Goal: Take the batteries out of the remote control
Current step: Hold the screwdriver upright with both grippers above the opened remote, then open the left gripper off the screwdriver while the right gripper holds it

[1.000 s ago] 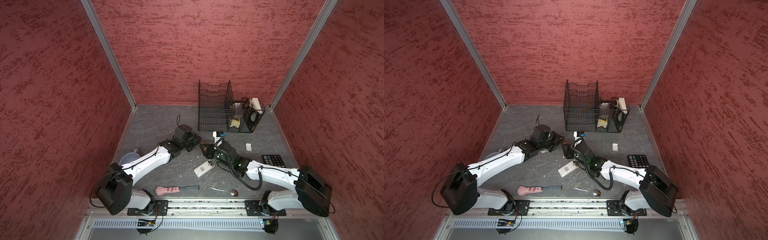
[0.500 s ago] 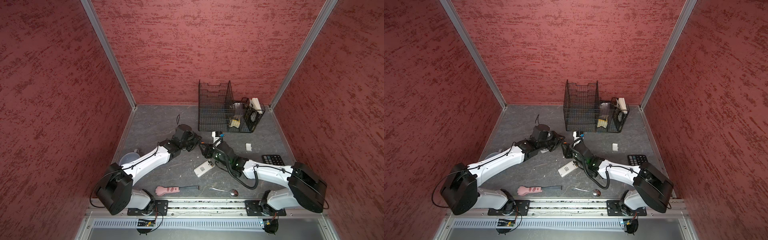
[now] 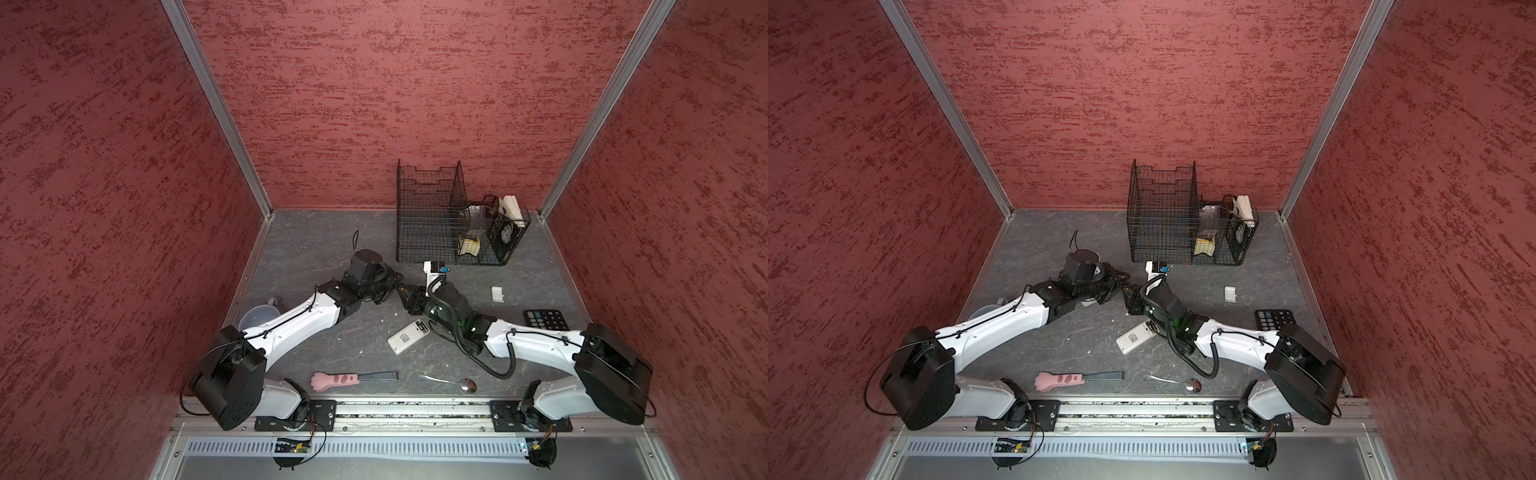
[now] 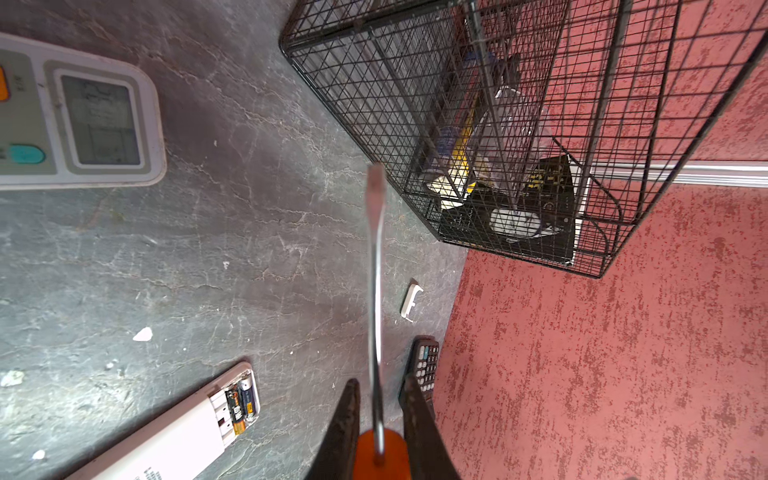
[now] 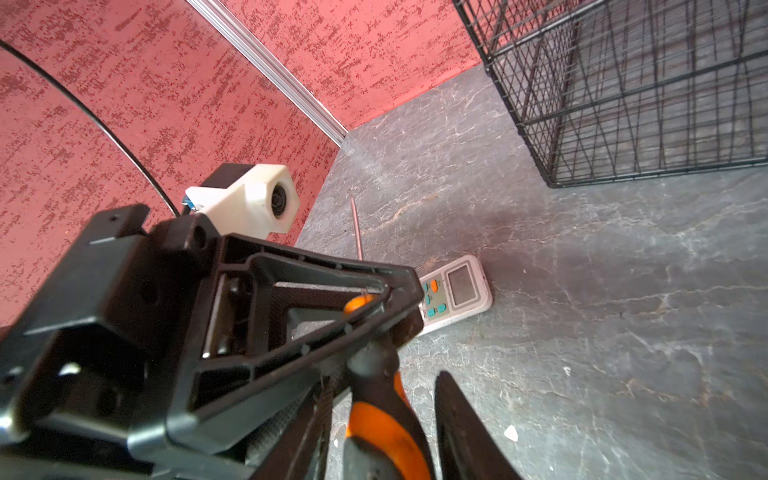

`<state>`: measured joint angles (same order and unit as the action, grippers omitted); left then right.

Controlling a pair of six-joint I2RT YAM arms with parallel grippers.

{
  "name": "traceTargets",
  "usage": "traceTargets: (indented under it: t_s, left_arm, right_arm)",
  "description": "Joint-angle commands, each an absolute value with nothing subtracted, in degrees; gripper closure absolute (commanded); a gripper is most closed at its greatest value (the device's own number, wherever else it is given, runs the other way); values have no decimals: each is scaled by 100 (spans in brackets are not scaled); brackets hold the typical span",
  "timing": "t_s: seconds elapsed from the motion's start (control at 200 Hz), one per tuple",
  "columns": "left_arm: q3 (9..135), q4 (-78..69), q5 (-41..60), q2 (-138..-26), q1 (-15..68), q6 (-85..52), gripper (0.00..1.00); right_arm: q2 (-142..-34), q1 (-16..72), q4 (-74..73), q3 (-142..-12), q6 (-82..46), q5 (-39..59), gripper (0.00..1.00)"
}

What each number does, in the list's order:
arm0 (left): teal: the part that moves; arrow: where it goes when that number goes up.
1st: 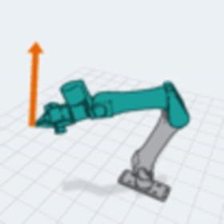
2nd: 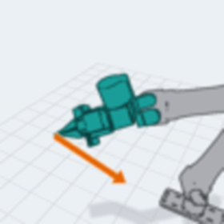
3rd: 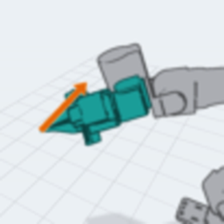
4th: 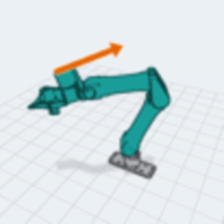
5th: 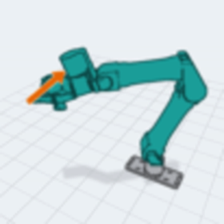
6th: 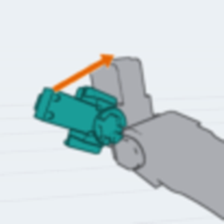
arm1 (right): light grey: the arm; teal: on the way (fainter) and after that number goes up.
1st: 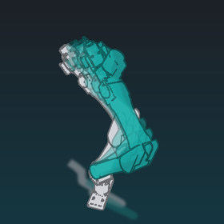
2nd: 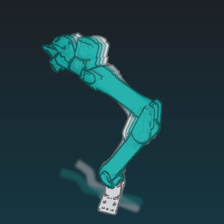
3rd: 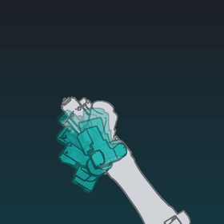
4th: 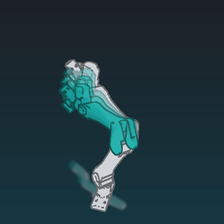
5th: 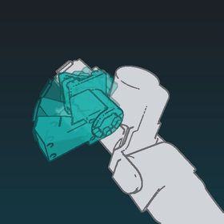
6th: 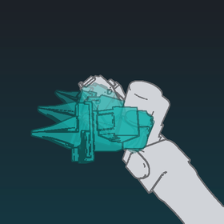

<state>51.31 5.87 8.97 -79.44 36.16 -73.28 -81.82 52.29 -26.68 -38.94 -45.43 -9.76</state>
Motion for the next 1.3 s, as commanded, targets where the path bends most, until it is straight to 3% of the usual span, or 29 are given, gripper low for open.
traceTargets:
  t_s: [0.0,0.276,0.766,0.907,1.202,1.297]
  left_arm:
    - [5063,472,996,-7835,3583,-7331,100]
    - [5061,461,1048,-7831,3568,-7365,100]
    - [4880,419,1059,-7704,3480,-7409,100]
    - [4831,428,995,-7604,3433,-7371,100]
    - [4674,514,709,-7264,3290,-7033,54]
    - [4594,524,599,-7077,3203,-6886,49]
  right_arm:
    - [-8249,5194,-2987,-4017,-4570,-1113,59]
    - [-8446,5199,-3172,-4001,-4614,-1168,66]
    - [-8381,5190,-3238,-3877,-4612,-1497,100]
    - [-8358,5177,-2980,-3933,-4606,-1370,100]
    - [-8059,5142,-1872,-4257,-4544,-1016,100]
    - [-7903,5134,-1545,-4265,-4567,-925,100]
